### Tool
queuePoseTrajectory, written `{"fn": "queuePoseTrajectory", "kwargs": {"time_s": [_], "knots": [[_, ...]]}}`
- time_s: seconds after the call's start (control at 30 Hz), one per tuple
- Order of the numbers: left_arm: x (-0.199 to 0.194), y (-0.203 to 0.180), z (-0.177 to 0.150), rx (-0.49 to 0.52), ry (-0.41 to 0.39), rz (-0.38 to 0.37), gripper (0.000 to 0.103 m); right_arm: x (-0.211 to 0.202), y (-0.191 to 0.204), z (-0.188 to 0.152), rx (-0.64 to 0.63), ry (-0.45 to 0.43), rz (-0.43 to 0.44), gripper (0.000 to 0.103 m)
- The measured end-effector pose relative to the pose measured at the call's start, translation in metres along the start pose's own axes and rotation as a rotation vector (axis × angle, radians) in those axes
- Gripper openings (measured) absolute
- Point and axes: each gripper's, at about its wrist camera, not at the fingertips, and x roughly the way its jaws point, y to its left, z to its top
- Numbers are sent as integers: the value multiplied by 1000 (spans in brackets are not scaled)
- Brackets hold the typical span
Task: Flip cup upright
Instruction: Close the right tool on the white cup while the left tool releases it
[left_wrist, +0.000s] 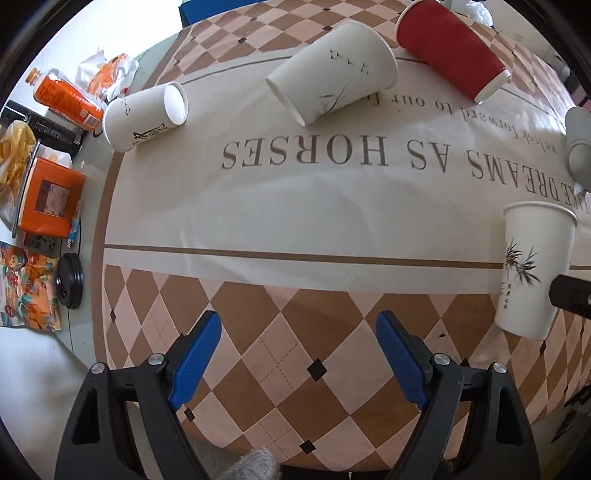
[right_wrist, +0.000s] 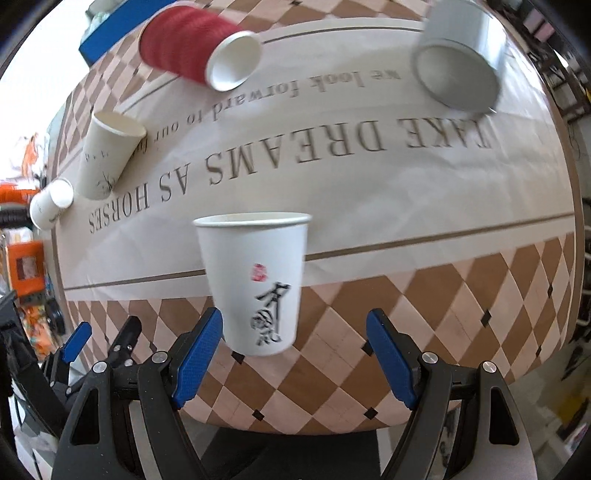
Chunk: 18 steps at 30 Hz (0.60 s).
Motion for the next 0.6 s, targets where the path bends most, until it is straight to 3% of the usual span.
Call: {"fn": "queuePoseTrajectory", "kwargs": {"time_s": [0.23,0.37,0.6], "knots": [[5,3,4,-14,13,-19,85,17,18,16,-30,31,-37,76],[7,4,8,-14,15,-27,85,32,31,26,-27,55,-26,62],[14,9,13,-17,18,-67,85,37,40,29,-29,31,-16,61]]}}
